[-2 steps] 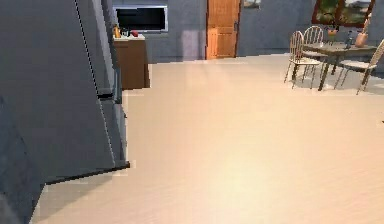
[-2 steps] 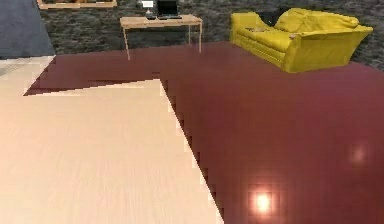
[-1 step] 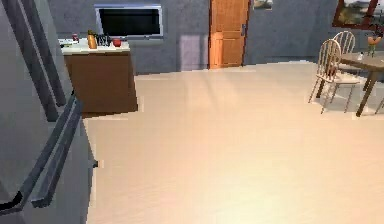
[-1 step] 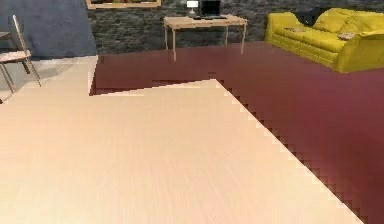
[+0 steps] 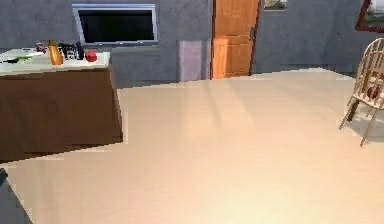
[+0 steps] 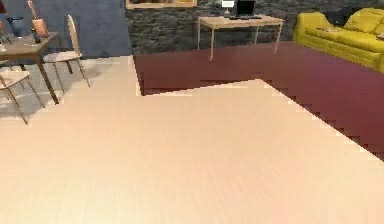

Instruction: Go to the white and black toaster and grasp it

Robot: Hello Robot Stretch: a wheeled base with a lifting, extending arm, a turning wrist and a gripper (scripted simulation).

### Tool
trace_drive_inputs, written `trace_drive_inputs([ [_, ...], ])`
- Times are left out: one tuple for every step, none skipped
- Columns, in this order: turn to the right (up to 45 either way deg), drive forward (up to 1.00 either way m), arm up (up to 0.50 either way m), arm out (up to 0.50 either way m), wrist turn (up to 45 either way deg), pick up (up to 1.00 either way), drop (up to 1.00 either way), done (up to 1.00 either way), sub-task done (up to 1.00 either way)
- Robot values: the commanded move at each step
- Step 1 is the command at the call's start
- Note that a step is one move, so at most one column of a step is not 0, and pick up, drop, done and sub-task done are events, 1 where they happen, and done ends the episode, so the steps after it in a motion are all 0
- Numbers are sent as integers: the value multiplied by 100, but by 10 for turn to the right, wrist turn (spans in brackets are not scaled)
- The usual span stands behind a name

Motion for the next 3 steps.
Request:
trace_drive_inputs([
  [-180,0,0,0,0,0,0,0,0],
  [0,100,0,0,0,0,0,0,0],
  [-60,0,0,0,0,0,0,0,0],
])
